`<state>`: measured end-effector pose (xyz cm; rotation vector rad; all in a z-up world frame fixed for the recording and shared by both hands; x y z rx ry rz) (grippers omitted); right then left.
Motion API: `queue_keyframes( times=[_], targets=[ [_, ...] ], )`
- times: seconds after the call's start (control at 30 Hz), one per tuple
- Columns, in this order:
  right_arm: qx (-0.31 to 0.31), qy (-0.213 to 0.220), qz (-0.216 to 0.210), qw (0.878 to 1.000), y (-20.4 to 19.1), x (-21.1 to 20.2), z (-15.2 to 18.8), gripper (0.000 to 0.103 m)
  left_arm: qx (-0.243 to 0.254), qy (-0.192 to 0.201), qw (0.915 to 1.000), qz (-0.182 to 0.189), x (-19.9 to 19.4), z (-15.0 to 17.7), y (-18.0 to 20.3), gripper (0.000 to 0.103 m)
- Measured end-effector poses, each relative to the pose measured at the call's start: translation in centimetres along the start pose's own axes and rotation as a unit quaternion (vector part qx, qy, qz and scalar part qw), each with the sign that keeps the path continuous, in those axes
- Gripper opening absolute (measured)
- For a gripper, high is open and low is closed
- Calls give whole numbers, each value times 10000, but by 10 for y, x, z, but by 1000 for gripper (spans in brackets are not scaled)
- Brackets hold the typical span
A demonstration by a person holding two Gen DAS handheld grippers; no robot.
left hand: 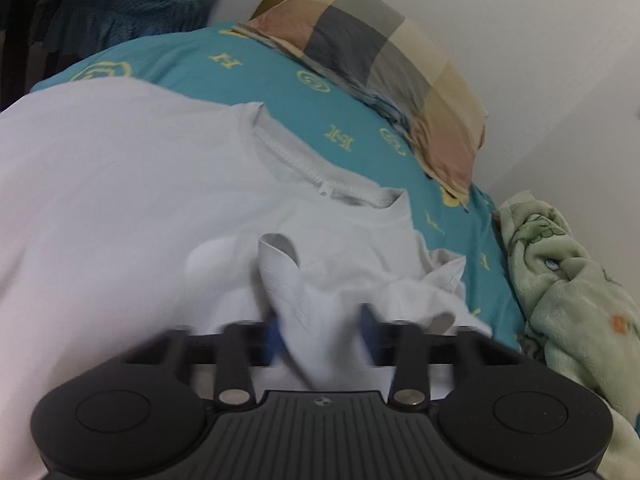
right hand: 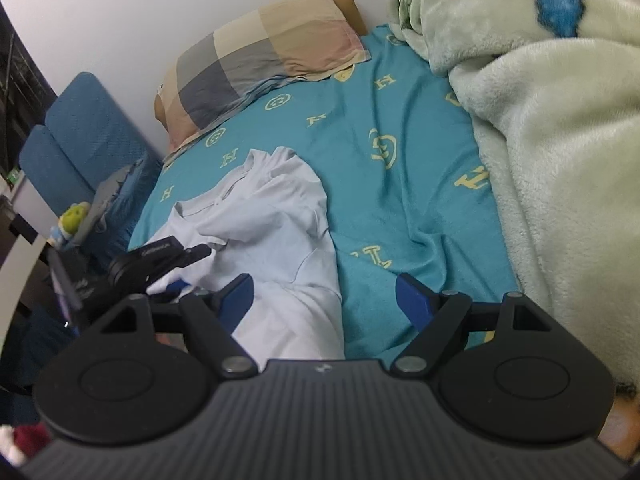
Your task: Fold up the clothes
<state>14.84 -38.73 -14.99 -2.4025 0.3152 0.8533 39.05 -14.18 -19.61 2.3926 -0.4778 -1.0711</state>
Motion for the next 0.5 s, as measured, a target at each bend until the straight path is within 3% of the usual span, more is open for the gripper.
queue_keyframes(
  times=[0.03,0.13,0.2,0.33,0.4,0.5],
  targets=[
    [32,-23,-27,10000,1,1,0,80,58,3,10000,35,2,-5,3,1],
    [137,-70,-104,9998,3,4,-1,80,254,306,9991,151,-11,-27,11,2],
    [205,-66,-148,9997,4,3,-2,80,195,443,9988,19,-21,-45,9,2],
    [209,-47,-179,9996,4,2,-3,80,111,600,9942,-889,-20,-70,-20,2],
    [108,-173,-251,9995,0,6,-1,80,130,375,9901,-1348,-8,-73,-40,2],
    [-116,-372,-407,9984,-8,11,4,80,-31,38,9917,-1281,-7,-66,-57,13]
  ],
)
Point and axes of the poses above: each gripper's, at about its wrist camera, not at the fingertips, and x roughly the way its jaws point, y to its right, z to its underside, the point moved 3 cm from there along x, roughly the way its jaws point, and after that the axes turned 2 degrees about z, right-handed, at the moved point
